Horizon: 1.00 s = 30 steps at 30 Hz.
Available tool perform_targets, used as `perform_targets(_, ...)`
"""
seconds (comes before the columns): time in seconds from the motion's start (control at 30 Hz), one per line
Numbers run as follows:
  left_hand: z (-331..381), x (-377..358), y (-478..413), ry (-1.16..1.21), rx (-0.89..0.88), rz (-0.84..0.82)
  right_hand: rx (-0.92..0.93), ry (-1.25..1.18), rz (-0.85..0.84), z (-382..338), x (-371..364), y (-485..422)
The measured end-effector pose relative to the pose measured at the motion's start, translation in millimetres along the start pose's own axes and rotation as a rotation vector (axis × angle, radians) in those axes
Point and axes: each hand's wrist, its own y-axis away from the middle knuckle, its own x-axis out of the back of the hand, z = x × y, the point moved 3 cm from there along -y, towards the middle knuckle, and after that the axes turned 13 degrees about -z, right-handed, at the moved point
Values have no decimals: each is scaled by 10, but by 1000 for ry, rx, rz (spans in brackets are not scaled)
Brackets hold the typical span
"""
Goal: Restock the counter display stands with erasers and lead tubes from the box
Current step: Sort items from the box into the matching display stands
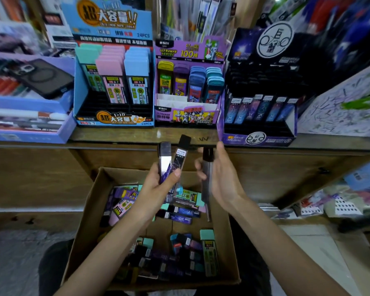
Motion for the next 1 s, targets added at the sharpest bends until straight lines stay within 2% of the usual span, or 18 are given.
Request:
perform_targets(0.07, 97, -24, -57, 5, -11, -15, 44, -95, -38, -148, 48, 48)
perform_targets(0.23, 340, -192, -252, 8, -46, -55, 143, -40, -70, -477, 201, 131)
perform_targets(0.47, 605, -427, -511, -16, -83, -96, 263, 45, 113, -947, 612, 155)
perform_targets(0.53, 653, -477, -559, -17, -91, -97, 293, 120, 142, -1129, 738, 122)
perform_targets(0.7, 709, -561, -634, -26, -96, -94, 427, 538, 257, -1550, 946, 58)
perform_targets(0.87, 685, -570, -641, -42, -83, -71, 509, 635, 276, -1731, 998, -19)
perform_targets(1.0, 673, -553, -646, -40, -76, -53, 471, 748, 228, -1665, 995, -74)
